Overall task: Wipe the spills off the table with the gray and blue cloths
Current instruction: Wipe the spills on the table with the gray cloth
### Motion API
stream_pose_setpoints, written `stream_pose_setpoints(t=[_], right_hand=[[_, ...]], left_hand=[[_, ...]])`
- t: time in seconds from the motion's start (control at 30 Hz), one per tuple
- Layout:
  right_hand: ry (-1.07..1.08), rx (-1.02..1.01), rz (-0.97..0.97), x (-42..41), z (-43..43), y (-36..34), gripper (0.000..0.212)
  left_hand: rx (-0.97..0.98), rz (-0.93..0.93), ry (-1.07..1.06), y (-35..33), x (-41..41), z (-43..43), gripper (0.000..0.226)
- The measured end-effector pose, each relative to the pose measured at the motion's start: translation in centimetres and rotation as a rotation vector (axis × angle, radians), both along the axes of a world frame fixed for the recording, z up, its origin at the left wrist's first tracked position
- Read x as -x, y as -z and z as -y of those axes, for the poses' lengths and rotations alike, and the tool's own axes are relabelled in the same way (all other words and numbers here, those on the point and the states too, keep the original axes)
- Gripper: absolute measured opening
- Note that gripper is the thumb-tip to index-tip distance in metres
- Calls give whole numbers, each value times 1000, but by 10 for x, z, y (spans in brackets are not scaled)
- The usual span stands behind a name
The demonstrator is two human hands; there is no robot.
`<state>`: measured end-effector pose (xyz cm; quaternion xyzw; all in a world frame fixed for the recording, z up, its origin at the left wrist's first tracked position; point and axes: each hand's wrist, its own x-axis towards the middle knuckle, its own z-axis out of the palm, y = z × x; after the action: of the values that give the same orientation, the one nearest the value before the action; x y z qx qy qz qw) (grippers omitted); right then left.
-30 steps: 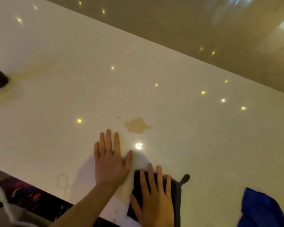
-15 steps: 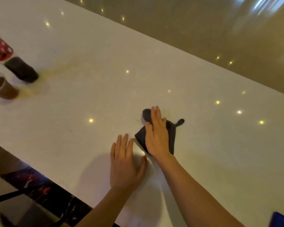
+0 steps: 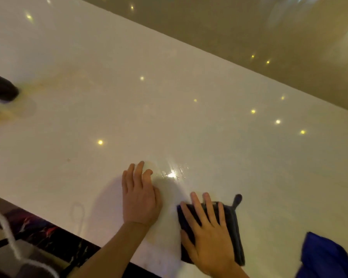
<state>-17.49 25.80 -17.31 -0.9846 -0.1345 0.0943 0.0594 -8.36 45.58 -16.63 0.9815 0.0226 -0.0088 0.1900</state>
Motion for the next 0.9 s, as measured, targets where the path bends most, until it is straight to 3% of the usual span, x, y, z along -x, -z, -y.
stream_pose_setpoints(t=[0.1,0.27,0.37,0.53,0.63,0.8,0.9], right_hand=[[52,15,-50,-46,18,-5,69],[334,7,4,-209,-7,-11,71],[214,-23,22,-179,-25,-3,68],[-89,-42,-56,14,15,-4,65],[-162,-15,-49,-24,65,-8,63],[315,98,33,-181,47,-7,74],[271,42,13,-176,9,-6,73]], left_hand=[[-67,-26,34,1,0,2,39],[-111,-56,16,5,-3,2,36],[-85,-41,-4,5,-2,1,37],[-64,-37,3,-2,0,2,44],[-82,-75,31,-4,-1,4,49],[-186,-139,24,2,-2,1,69],[-230,-207,-15,4,-2,1,78]])
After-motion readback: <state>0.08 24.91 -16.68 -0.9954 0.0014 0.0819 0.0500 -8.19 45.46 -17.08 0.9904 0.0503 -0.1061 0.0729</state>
